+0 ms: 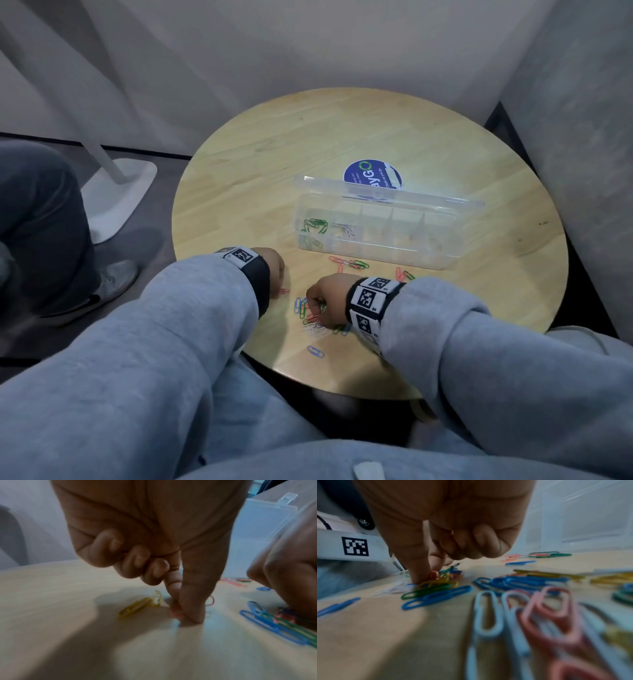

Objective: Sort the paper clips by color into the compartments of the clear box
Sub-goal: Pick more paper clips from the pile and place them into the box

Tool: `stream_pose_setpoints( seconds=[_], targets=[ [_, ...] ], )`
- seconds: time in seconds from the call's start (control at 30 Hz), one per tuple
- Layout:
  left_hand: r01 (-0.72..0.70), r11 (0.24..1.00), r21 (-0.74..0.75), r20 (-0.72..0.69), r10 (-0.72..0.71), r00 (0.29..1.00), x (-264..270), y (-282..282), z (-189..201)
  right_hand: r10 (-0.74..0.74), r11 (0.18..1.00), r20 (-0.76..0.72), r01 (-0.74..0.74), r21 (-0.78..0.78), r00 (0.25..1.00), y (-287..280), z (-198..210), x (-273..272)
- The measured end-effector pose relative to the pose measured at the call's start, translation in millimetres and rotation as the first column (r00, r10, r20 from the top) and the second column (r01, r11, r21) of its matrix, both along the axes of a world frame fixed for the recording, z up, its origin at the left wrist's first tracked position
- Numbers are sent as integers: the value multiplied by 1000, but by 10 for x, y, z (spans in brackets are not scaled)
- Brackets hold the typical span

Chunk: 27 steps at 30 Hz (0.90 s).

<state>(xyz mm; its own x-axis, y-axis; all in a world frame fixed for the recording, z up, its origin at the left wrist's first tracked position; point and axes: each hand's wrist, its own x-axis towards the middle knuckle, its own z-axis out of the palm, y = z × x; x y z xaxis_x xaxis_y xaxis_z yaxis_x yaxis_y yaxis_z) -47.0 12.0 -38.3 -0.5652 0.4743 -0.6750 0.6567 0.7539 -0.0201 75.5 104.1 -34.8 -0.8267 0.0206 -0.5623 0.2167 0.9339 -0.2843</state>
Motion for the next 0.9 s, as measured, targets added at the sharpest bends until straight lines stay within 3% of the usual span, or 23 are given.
stream_pose_setpoints(
  seconds=[0.17,0.23,0.3,0.37,0.47,0.57,0.63,0.7,0.8,0.9],
  targets=[
    [-44,998,55,65,40,997,54,-23,10,-107,994,-12,107,-15,994,155,29,55],
    [-67,989,135,65,59,996,102,-48,55,-252,962,-11,250,-108,968,255,45,94],
    [-130,969,210,113,108,988,116,-54,126,-440,870,-3,425,-249,898,346,66,143],
    [-247,932,264,269,175,947,84,-38,193,-581,736,56,554,-389,812,440,67,191],
    [-469,809,353,564,216,797,36,-31,246,-683,468,215,645,-604,698,524,86,251],
    [-681,623,385,742,230,629,63,-43,303,-734,180,329,638,-749,594,571,117,300],
    [-798,498,340,839,223,497,90,-39,355,-752,36,367,590,-807,548,608,144,336],
    [-865,411,288,895,207,396,90,-36,383,-754,-73,401,540,-838,520,644,167,369],
    [-916,342,210,936,202,290,113,-29,410,-745,-200,461,499,-843,481,671,173,414],
    [-950,268,159,946,235,224,143,-7,403,-744,-234,484,498,-835,461,658,178,449]
  ],
)
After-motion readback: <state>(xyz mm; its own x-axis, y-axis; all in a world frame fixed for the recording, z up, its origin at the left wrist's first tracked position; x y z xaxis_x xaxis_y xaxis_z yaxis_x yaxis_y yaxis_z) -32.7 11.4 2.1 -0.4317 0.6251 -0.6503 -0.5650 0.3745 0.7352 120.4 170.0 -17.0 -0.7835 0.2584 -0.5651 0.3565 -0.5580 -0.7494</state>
